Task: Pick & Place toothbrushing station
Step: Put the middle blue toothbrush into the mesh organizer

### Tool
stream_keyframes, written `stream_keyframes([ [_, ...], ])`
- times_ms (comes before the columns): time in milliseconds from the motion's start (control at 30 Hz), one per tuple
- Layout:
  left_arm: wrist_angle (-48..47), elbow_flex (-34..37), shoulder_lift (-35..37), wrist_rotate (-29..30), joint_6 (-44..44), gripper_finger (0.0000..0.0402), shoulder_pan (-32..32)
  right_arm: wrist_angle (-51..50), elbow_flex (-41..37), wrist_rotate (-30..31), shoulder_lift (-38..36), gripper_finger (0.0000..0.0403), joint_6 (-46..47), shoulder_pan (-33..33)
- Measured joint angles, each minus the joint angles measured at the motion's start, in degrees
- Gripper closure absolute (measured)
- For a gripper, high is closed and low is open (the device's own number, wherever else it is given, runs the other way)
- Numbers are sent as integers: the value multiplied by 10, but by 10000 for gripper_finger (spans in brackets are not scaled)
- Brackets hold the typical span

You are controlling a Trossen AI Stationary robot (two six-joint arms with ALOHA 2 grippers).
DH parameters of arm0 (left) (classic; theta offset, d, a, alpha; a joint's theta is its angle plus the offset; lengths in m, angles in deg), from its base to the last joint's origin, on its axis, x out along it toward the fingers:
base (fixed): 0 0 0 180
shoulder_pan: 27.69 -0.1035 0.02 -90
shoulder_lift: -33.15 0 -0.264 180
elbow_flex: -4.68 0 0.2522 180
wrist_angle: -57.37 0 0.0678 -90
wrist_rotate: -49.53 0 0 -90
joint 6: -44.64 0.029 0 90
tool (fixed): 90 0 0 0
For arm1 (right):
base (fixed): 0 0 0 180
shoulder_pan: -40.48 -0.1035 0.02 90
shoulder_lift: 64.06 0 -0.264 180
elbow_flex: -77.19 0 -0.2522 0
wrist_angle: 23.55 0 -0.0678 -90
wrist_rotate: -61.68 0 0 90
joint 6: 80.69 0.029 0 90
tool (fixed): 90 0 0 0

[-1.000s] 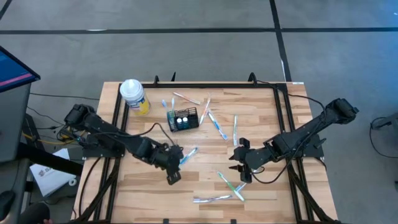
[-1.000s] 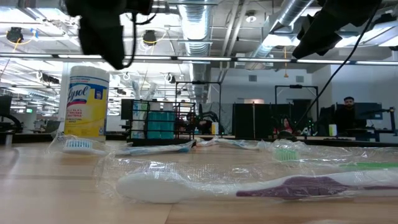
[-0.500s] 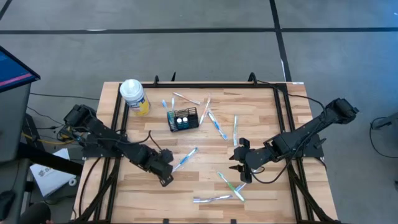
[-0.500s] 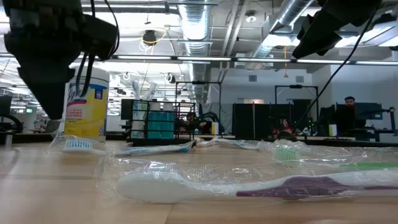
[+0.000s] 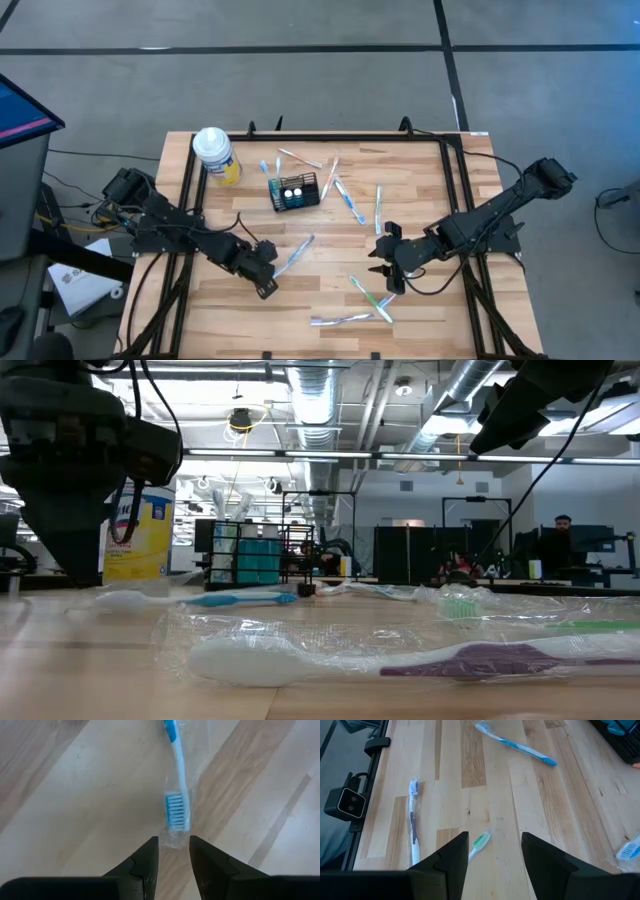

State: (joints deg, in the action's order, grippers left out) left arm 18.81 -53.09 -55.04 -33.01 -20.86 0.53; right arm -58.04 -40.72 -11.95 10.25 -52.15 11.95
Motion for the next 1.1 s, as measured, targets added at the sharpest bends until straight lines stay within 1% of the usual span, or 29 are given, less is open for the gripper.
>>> stream_keyframes([
  [367, 4, 1, 11, -4, 0, 296, 0, 1, 0, 0, 0, 230, 0, 0],
  [600, -3, 1, 11, 12, 8, 296, -2, 1, 0, 0, 0, 230, 0, 0],
  [767, 2, 20, 2, 15, 21, 296, 0, 1, 0, 0, 0, 230, 0, 0],
  [967, 77, 55, -7, 18, 23, 296, 0, 2, 0, 1, 0, 230, 0, 0],
  [1100, 95, 56, -10, 17, 42, 297, 2, 2, 0, 1, 0, 230, 0, 0],
])
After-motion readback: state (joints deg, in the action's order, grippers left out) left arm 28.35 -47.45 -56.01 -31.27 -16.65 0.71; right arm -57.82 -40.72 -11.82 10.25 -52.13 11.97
